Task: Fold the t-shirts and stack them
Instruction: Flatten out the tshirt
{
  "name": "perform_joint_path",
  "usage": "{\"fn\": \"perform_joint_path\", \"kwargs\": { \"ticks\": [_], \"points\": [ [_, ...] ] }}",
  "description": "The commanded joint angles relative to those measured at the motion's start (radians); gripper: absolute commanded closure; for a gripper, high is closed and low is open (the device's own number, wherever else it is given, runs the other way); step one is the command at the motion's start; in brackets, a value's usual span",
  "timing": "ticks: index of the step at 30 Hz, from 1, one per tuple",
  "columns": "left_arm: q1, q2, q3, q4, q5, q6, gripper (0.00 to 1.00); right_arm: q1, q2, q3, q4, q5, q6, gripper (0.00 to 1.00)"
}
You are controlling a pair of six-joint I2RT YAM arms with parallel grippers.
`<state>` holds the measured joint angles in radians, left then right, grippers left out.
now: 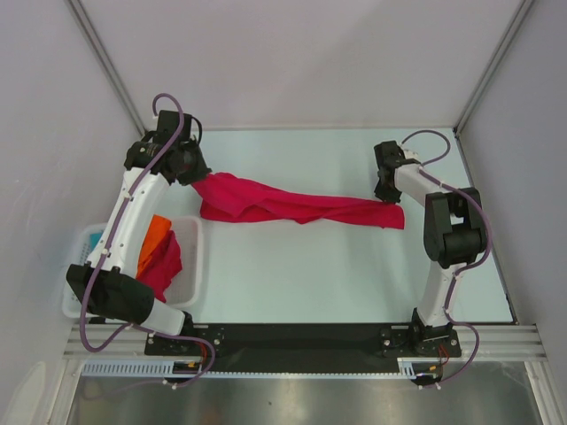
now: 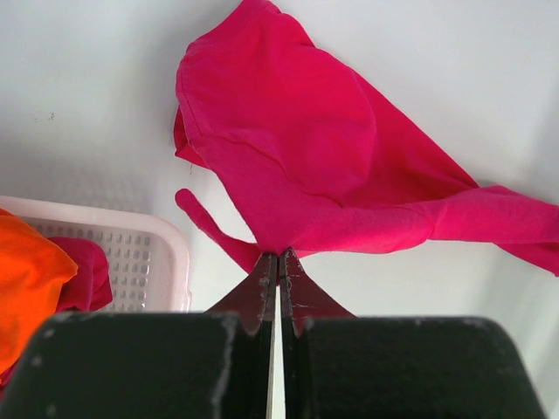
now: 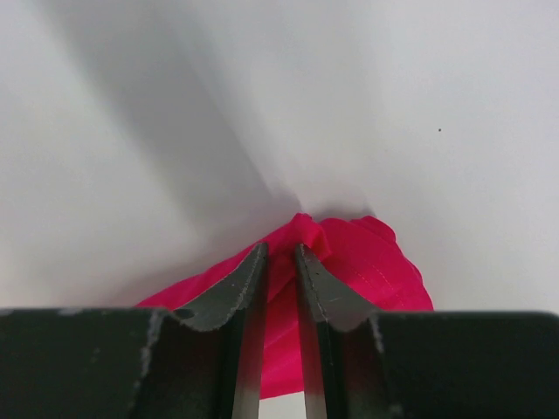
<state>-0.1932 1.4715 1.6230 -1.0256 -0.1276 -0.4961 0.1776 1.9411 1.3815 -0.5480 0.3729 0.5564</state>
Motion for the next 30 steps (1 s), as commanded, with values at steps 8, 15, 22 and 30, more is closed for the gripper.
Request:
{"fn": "perform_joint_path", "kwargs": {
  "ticks": [8,15,22,30],
  "points": [
    [0.011,-0.02,0.012,0.03,-0.004,0.016,0.98,0.007,0.044,-0.004,0.039,0.003,0.005,0.78],
    [0.012,-0.016,0.015,0.03,-0.001,0.018,1.0,0.017,0.02,-0.027,0.097,-0.017,-0.03,1.0],
    [0.012,0.053,0.15,0.015,0.0,0.033,1.0,0.036,-0.037,0.069,0.056,0.078,-0.075,1.0],
    [0.011,0.138,0.435,-0.108,-0.018,0.048,1.0,0.066,-0.126,0.218,-0.009,0.167,-0.111,1.0]
  ]
}}
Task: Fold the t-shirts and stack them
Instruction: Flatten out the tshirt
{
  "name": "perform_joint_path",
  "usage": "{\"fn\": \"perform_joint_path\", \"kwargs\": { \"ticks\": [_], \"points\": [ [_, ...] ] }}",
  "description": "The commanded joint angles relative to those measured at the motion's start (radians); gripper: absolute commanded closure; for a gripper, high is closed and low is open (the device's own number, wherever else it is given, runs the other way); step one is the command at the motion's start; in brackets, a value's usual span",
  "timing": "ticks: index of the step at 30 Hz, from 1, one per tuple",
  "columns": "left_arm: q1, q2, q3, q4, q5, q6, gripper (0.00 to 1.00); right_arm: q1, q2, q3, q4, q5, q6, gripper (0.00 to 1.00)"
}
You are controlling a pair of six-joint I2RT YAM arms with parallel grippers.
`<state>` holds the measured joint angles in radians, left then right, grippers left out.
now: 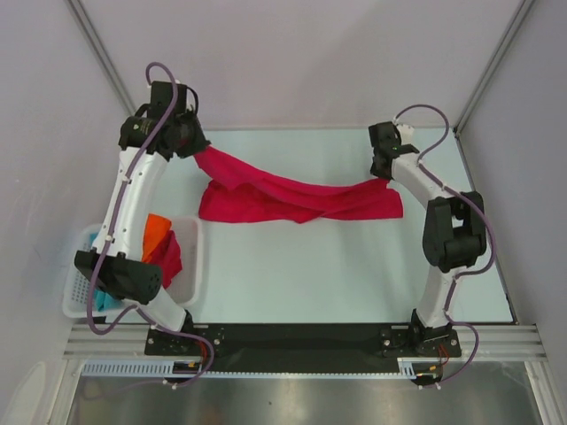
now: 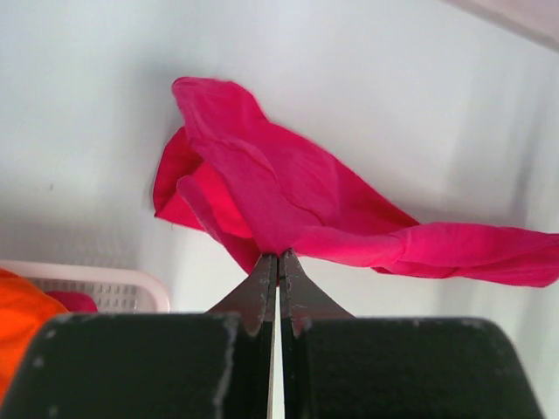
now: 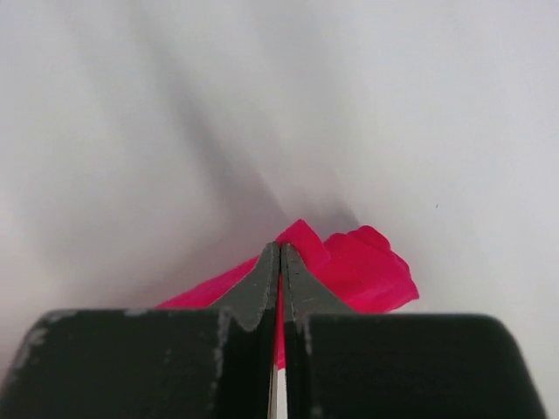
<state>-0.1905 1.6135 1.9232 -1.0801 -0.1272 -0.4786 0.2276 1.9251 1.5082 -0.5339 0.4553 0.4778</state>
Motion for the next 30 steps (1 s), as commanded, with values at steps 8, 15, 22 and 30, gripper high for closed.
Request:
{"fn": "perform_joint_path", "kwargs": {
  "ticks": [8,15,22,30],
  "points": [
    [0.01,-0.069,0.137,-0.087,-0.014,0.035,1.0,0.055,-0.256,0.095,-0.077,0.138,-0.028,1.0],
    [0.01,-0.191,0.116,-0.138,0.006,0.026,1.0,0.093,-0.44,0.069,-0.141,0.229,-0.01,1.0],
    [0.01,-0.417,-0.004,-0.146,0.032,-0.029,1.0,0.177,-0.627,0.054,-0.259,0.341,0.036,1.0],
    [0.006,-0.667,-0.092,-0.152,0.07,-0.086,1.0,0.329,-0.839,0.018,-0.376,0.52,0.102,1.0]
  ]
}}
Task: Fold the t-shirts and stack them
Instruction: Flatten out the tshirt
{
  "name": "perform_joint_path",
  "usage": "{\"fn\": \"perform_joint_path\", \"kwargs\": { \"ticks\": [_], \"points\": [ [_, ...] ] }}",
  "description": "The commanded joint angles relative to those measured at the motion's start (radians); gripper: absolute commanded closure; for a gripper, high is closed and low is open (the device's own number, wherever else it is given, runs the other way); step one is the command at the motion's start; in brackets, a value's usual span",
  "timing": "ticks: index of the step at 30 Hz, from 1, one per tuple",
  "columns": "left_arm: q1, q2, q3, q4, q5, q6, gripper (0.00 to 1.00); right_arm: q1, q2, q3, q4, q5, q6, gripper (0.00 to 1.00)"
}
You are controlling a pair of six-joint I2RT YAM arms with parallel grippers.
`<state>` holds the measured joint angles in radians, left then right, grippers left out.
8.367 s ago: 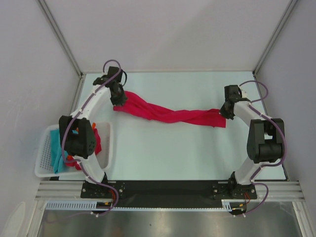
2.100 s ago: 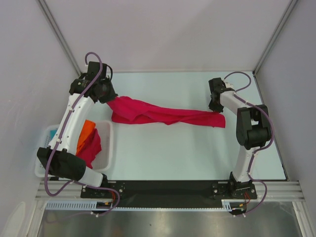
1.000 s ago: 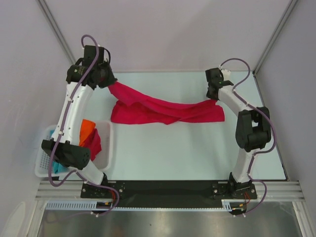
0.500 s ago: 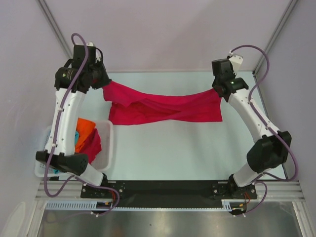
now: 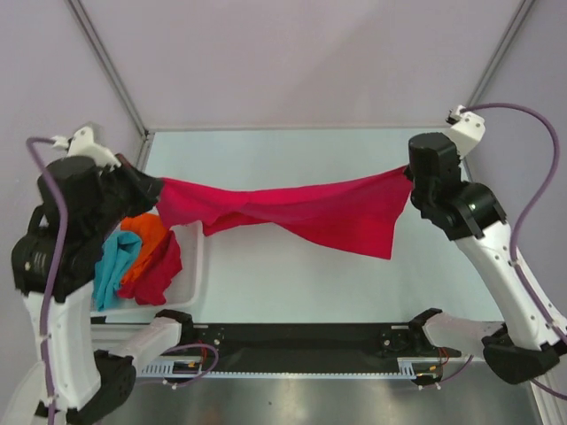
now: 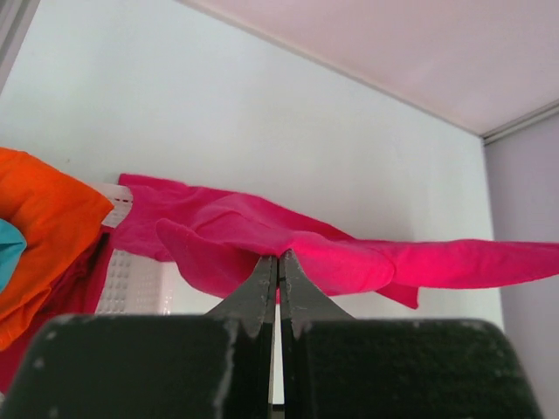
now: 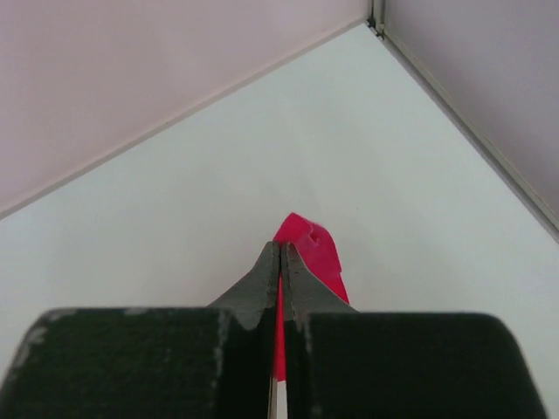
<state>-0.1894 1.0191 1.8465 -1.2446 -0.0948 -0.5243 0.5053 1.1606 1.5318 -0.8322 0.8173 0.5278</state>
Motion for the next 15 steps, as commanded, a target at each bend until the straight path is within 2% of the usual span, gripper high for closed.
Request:
{"fn": "perform_joint_path", "kwargs": {
  "ticks": [1,8,15],
  "points": [
    [0.007,-0.106,-0.015,0.017,0.059,-0.043,1.0,0.073,-0.099,-0.001,-0.103,0.175,0.063,1.0],
    [0.005,-0.206,-0.05,0.092,0.217,-0.037,1.0,0.196,-0.164,0.03,-0.169,0.318,0.132,1.0],
    [-0.01,-0.26,-0.107,0.181,0.403,-0.029,1.0,0.326,-0.153,0.088,-0.232,0.445,0.192,1.0]
  ]
}}
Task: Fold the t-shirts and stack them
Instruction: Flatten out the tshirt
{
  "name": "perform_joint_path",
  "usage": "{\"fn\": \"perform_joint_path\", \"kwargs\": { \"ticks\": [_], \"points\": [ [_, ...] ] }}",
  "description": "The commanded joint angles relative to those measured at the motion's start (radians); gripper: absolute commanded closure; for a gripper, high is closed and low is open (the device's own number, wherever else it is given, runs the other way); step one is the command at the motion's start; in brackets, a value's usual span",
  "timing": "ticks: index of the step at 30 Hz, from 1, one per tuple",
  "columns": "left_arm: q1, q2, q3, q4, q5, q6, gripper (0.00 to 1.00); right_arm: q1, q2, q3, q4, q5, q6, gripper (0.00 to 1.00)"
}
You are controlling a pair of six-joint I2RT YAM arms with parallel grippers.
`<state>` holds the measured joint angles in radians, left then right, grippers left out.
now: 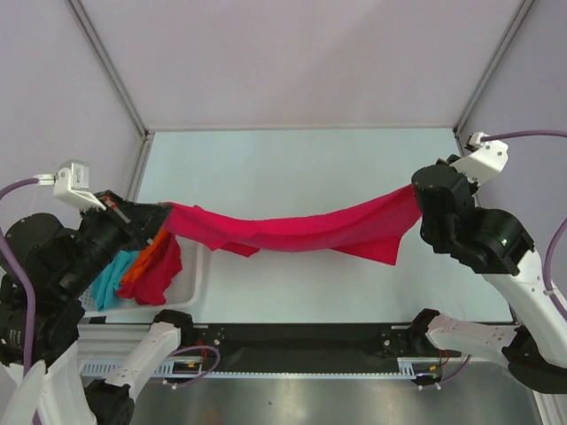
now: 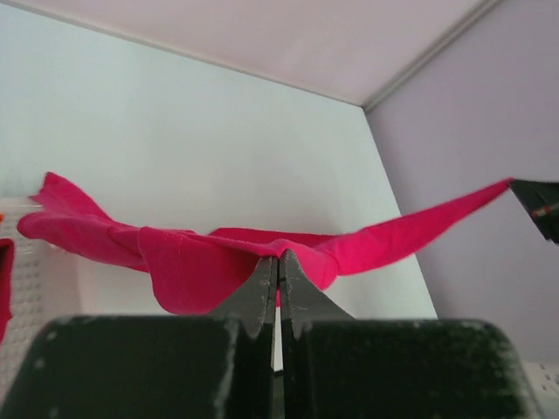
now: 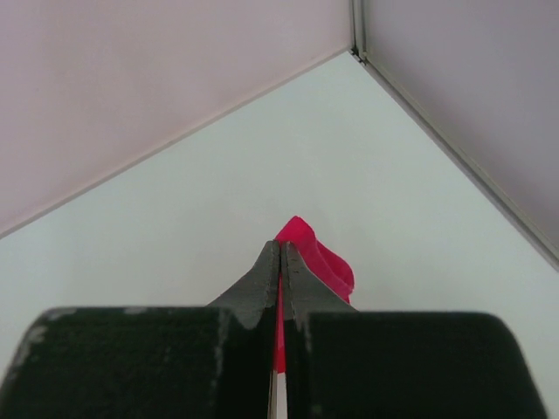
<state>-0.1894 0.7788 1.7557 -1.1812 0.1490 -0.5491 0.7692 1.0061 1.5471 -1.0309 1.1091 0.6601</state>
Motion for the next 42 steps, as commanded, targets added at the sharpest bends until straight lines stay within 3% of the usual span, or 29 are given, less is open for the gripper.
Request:
{"fn": "perform_joint_path", "kwargs": {
  "ticks": [1,11,15,16,17,18,20,21,34,38,42],
  "points": [
    [-0.015,-0.019,-0.018,0.13,0.175,-0.005,1.0,0.076,0.003,0.08,-0.034,0.167,0.058,1.0],
    [-0.053,-0.027,0.014,0.187,0.319,-0.011,1.0,0.222,0.026,0.162,0.029,0.343,-0.039,1.0],
    [-0.07,-0.049,0.042,0.238,0.389,-0.011,1.0,0.3,0.002,0.148,0.184,0.44,-0.183,1.0],
    [-0.071,-0.058,0.053,0.247,0.423,-0.012,1.0,0.35,-0.024,0.127,0.262,0.516,-0.267,1.0],
    [-0.076,-0.062,0.056,0.258,0.437,-0.014,1.0,0.389,-0.044,0.04,0.598,0.573,-0.548,1.0],
    [-0.076,-0.064,0.059,0.273,0.451,-0.015,1.0,0.413,-0.064,-0.028,0.825,0.61,-0.749,1.0],
    [-0.077,-0.07,0.067,0.282,0.474,-0.022,1.0,0.404,-0.11,-0.108,1.097,0.552,-0.864,1.0],
    [-0.081,-0.07,0.065,0.293,0.483,-0.023,1.0,0.407,-0.113,-0.119,1.142,0.554,-0.932,1.0],
    [-0.116,-0.099,0.061,0.368,0.624,-0.035,1.0,0.43,-0.051,-0.07,1.08,0.575,-0.878,1.0],
    [-0.122,-0.102,0.048,0.368,0.601,-0.028,1.0,0.426,-0.049,-0.061,1.065,0.568,-0.866,1.0],
    [-0.122,-0.087,0.018,0.318,0.488,-0.011,1.0,0.377,-0.046,-0.073,1.06,0.538,-0.869,1.0]
  ]
}}
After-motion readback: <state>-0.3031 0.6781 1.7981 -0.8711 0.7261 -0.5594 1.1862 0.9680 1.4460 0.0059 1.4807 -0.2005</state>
